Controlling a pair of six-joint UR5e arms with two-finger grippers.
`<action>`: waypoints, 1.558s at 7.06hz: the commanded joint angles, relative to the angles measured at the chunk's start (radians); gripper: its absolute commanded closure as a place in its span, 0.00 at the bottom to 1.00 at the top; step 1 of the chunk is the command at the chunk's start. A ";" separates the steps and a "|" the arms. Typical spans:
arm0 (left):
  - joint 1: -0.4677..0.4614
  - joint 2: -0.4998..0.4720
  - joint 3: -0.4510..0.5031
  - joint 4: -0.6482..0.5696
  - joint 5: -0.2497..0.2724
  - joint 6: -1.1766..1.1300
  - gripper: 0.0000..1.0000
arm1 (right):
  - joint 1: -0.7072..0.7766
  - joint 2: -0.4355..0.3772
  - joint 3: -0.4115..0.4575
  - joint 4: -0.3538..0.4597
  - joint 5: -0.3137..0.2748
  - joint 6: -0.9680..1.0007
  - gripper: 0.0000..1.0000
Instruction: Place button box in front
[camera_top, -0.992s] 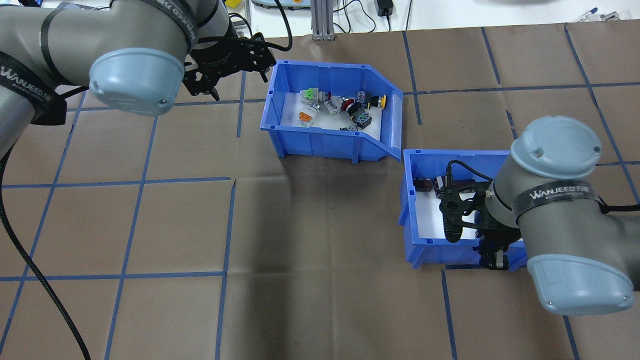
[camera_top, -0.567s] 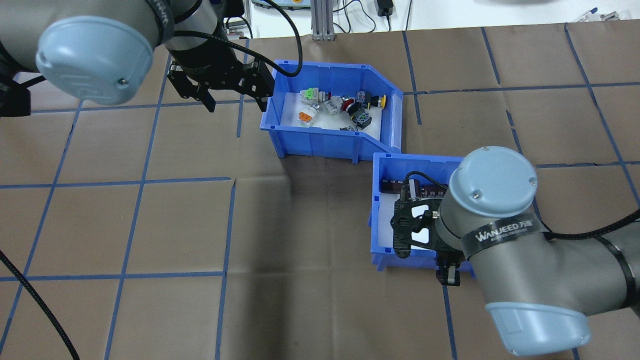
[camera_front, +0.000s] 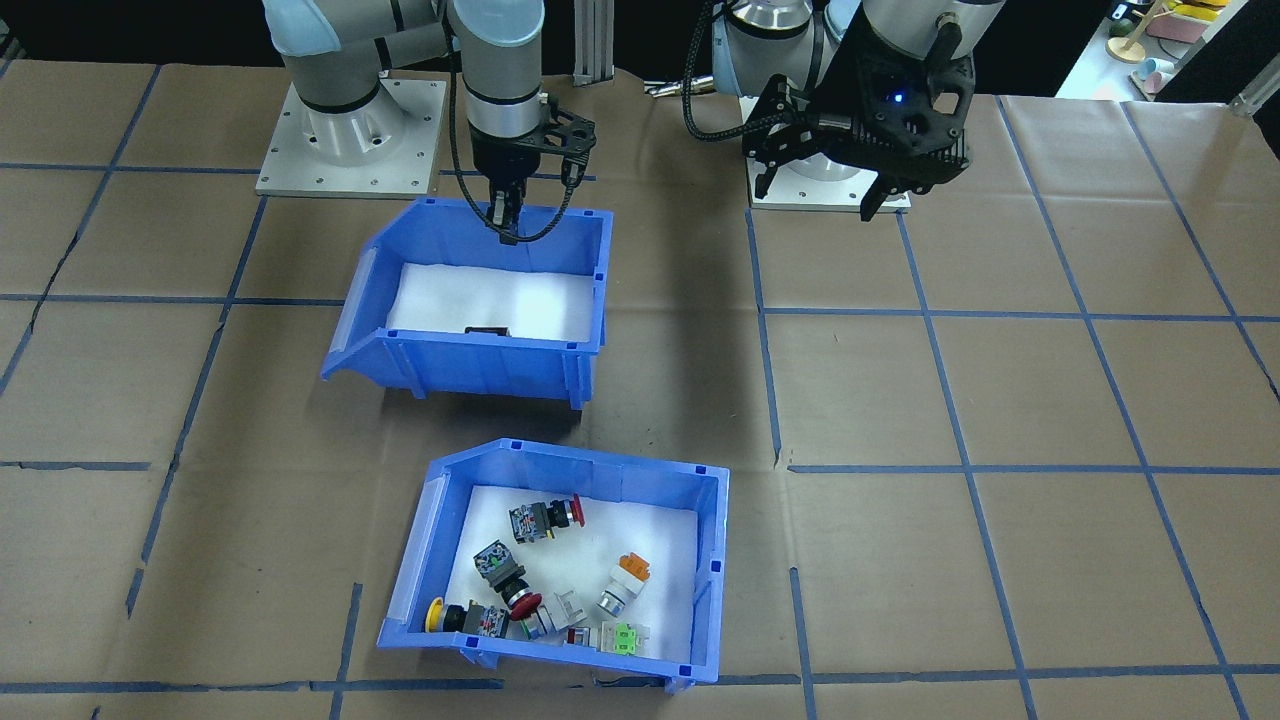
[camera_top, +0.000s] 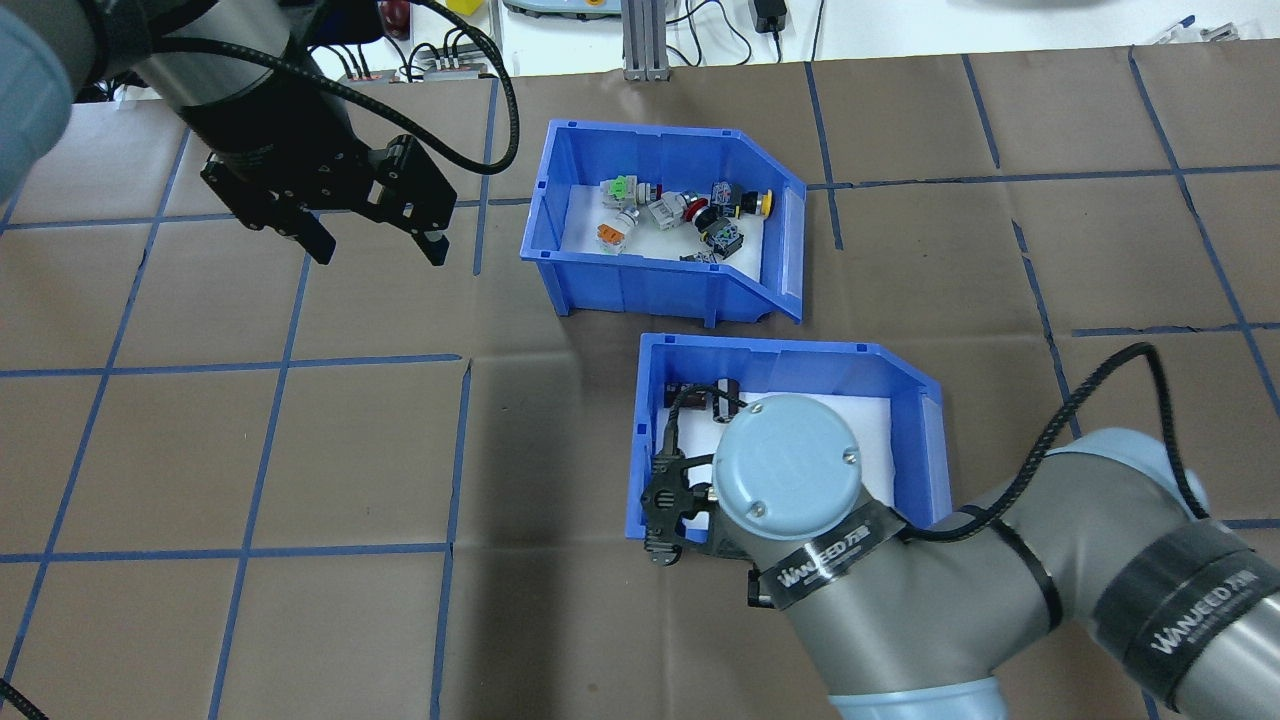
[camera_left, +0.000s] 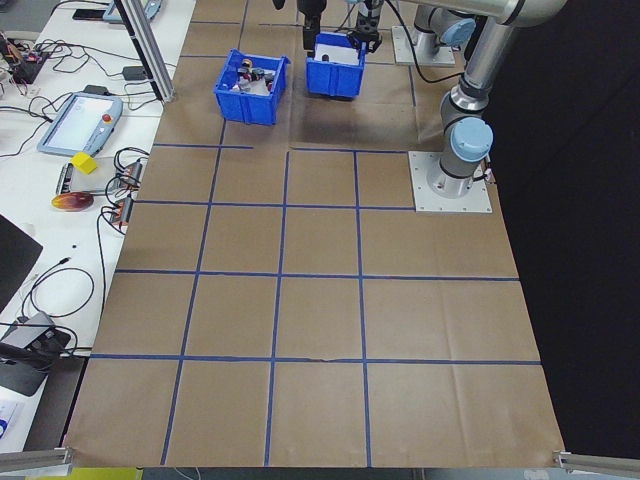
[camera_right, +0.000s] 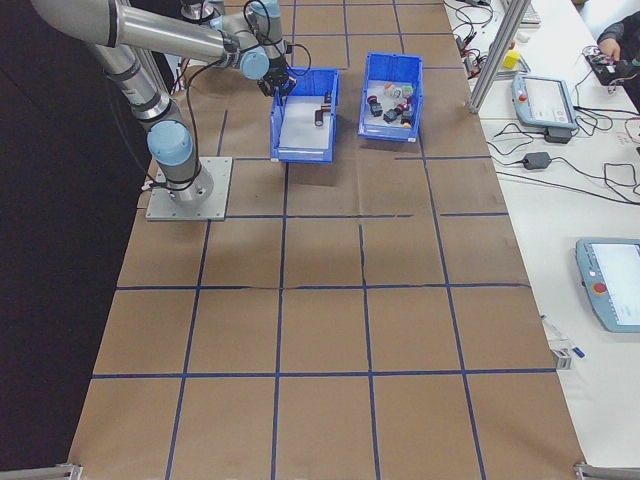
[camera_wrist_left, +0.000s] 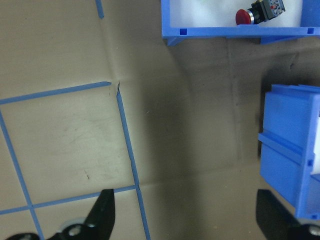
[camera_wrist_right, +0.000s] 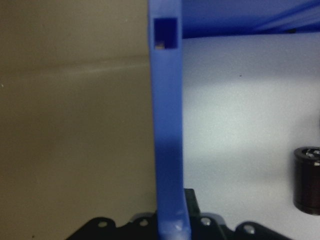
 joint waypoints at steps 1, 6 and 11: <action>0.047 0.024 -0.033 -0.007 -0.005 -0.002 0.02 | 0.076 0.049 -0.010 -0.034 -0.032 0.061 0.92; 0.080 0.016 -0.057 0.034 0.003 0.008 0.02 | 0.142 0.098 -0.044 -0.033 -0.019 0.009 0.91; 0.081 0.021 -0.070 0.063 0.003 0.010 0.02 | 0.071 0.028 -0.122 0.062 -0.036 0.018 0.00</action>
